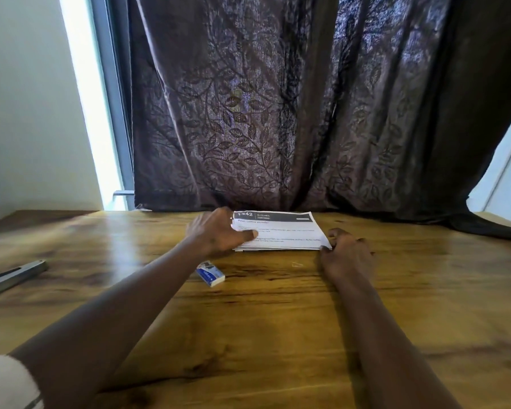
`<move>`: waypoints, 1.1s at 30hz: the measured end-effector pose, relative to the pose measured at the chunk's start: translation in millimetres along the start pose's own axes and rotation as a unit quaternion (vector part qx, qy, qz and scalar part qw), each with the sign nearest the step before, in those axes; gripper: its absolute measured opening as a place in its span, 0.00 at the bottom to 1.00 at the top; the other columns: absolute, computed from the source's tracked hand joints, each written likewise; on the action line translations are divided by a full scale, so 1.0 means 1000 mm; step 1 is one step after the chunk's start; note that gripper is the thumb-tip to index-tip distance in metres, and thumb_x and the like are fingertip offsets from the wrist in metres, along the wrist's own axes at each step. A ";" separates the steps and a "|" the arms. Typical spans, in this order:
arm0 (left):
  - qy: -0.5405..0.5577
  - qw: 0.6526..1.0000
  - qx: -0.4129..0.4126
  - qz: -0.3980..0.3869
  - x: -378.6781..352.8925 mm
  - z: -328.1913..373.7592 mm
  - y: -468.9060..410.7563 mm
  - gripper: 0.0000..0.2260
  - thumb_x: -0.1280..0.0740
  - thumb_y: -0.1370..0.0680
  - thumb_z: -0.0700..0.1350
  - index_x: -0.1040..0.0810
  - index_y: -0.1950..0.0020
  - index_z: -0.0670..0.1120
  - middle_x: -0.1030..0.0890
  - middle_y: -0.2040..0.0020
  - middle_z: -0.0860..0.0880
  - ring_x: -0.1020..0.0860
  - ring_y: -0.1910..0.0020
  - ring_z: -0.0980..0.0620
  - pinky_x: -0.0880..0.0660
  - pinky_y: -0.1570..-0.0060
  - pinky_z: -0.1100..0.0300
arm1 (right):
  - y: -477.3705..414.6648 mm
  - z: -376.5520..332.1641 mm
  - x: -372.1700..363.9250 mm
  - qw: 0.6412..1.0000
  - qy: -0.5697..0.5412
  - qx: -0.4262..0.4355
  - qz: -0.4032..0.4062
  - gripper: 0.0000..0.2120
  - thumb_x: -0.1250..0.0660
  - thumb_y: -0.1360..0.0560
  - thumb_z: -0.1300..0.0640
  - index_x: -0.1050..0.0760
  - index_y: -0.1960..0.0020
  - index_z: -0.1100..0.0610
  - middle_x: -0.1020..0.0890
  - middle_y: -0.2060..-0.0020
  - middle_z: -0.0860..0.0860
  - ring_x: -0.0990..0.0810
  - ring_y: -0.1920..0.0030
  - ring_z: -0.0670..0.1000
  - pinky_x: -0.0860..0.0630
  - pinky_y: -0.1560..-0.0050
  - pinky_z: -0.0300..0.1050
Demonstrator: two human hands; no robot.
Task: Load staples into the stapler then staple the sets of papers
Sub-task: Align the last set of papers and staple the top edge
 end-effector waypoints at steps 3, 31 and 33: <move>-0.014 0.998 -0.050 -0.046 -0.003 0.003 0.013 0.41 0.32 0.39 0.77 0.27 0.30 0.59 0.16 0.41 0.53 0.19 0.42 0.47 0.21 0.44 0.49 | 0.003 -0.003 0.003 1.000 0.009 0.012 -0.002 0.20 0.34 0.21 0.49 0.27 0.30 0.45 0.20 0.38 0.53 0.28 0.33 0.57 0.31 0.35 0.54; -0.055 0.981 -0.068 0.175 0.121 -0.123 0.137 0.24 0.39 0.25 0.68 0.21 0.36 0.57 0.19 0.35 0.54 0.23 0.37 0.49 0.28 0.39 0.46 | 0.137 -0.152 -0.001 0.960 -0.158 0.228 -0.045 0.21 0.36 0.24 0.36 0.24 0.35 0.45 0.22 0.46 0.44 0.24 0.43 0.47 0.24 0.41 0.51; -0.074 0.983 0.002 0.171 0.138 -0.165 0.153 0.25 0.37 0.27 0.66 0.22 0.34 0.56 0.20 0.33 0.52 0.25 0.34 0.46 0.30 0.38 0.44 | 0.157 -0.170 -0.006 0.959 -0.144 0.238 -0.051 0.24 0.36 0.24 0.35 0.25 0.33 0.46 0.23 0.44 0.44 0.25 0.42 0.48 0.24 0.41 0.50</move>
Point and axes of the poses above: each hand's wrist, its own y-axis away from the middle knuckle, its own x-axis out of the back of the hand, z = x × y, the point moved 8 cm from there along -y, towards the middle knuckle
